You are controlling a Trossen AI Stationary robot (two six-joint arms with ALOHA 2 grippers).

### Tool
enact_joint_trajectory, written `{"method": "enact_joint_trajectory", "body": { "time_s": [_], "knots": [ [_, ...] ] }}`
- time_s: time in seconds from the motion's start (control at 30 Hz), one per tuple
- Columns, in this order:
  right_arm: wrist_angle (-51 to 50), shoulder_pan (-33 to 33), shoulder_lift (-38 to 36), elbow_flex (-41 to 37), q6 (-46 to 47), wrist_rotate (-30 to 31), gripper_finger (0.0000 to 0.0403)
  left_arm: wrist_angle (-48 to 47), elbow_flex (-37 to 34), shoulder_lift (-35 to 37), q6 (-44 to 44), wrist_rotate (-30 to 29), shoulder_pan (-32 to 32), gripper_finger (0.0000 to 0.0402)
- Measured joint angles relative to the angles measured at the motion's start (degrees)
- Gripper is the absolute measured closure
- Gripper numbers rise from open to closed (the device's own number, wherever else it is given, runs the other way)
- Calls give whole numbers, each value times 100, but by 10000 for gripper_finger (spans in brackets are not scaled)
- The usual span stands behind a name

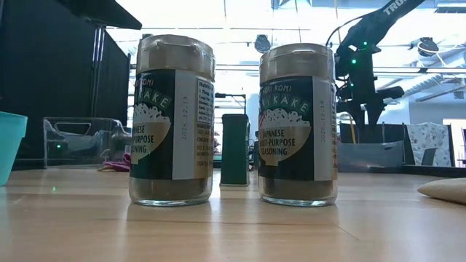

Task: Sort spices by type
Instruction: Put the left golden seasoning bottle into the white bin

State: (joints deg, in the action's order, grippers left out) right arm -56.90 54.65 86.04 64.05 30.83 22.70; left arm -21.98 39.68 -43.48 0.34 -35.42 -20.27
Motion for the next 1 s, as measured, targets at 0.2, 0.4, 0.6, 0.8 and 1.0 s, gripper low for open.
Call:
{"method": "enact_joint_trajectory", "body": {
  "time_s": [0.2,0.4,0.6,0.8,1.0],
  "knots": [
    [11,0,0,0,0,-4,289,0,0,0,0,0,0,391],
    [41,0,0,0,-71,-3,289,0,0,0,0,1,0,391],
    [337,-263,-65,0,-487,302,289,0,0,0,0,1,0,391],
    [572,-931,-397,0,-646,440,289,3,0,0,-2,2,0,391],
    [435,-2027,-844,0,-469,404,289,3,0,0,-7,2,0,391]
  ]
}}
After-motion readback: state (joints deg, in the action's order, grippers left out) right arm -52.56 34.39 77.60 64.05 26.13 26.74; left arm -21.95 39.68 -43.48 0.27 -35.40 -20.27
